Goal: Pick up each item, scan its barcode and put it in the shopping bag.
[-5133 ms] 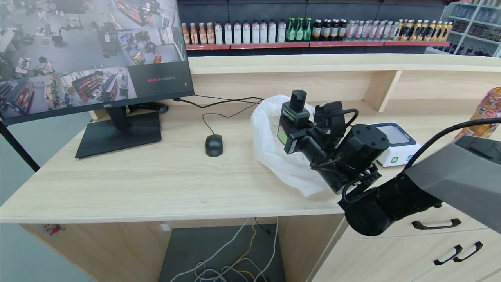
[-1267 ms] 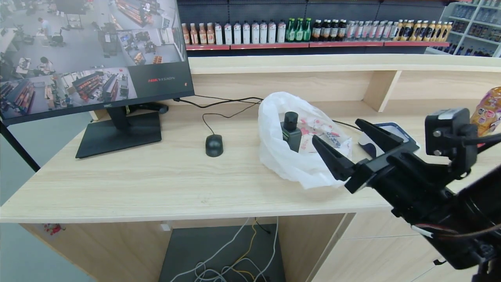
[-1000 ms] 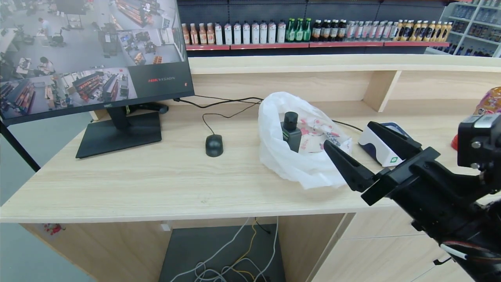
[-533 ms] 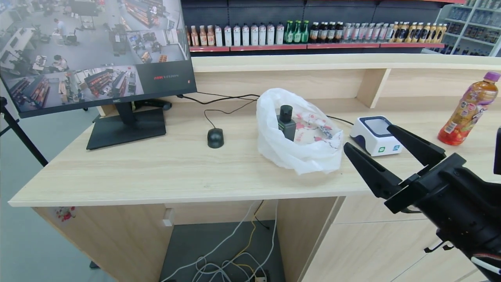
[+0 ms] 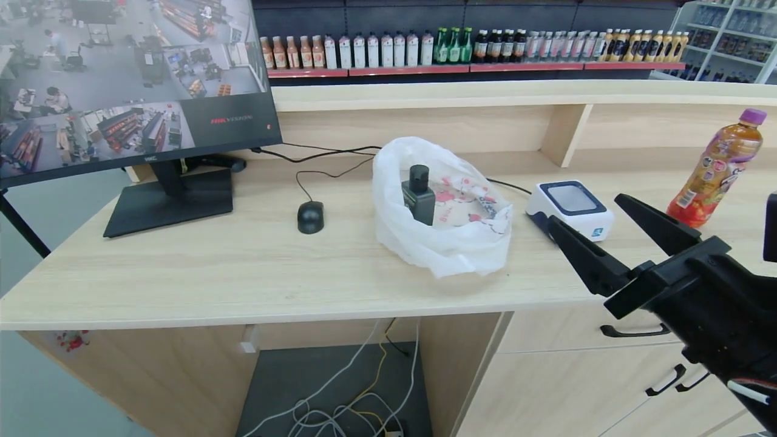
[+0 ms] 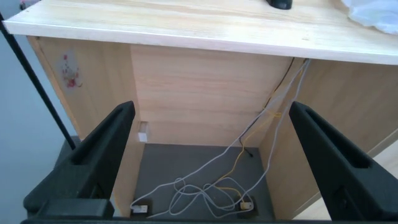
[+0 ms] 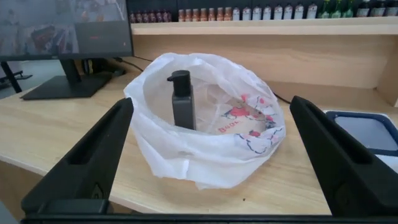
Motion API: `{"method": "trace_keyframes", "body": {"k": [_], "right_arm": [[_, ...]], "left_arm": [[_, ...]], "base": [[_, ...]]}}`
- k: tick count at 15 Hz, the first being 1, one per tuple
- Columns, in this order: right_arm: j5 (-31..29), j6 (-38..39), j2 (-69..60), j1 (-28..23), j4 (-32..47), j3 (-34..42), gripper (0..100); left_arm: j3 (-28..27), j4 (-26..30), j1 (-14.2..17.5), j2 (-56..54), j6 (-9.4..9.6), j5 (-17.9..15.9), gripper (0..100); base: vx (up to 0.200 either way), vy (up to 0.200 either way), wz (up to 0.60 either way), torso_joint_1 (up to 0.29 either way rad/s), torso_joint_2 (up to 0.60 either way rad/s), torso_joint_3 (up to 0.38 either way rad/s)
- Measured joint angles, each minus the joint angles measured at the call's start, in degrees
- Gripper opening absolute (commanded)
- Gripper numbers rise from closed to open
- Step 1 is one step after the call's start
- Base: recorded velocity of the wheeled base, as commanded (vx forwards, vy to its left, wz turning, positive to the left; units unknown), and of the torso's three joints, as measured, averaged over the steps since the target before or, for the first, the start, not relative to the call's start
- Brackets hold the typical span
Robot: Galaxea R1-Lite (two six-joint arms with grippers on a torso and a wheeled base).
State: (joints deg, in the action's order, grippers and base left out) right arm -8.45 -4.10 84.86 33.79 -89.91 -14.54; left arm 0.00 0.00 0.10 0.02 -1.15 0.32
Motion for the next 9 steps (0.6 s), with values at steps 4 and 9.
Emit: {"method": "trace_keyframes", "body": {"k": [4, 9], "right_arm": [[0.05, 0.40, 0.01, -1.52, -0.01, -0.17, 100], [0.20, -0.96, 3.07, -2.84, -0.04, -1.33, 100]], "left_arm": [[0.00, 0.00, -0.02, 0.00, -0.05, 0.00, 100], [0.00, 0.00, -0.02, 0.00, -0.30, 0.00, 100]], "base": [[0.000, -0.200, 0.00, 0.000, 0.00, 0.001], [0.000, -0.200, 0.00, 0.002, 0.00, 0.002]]}}
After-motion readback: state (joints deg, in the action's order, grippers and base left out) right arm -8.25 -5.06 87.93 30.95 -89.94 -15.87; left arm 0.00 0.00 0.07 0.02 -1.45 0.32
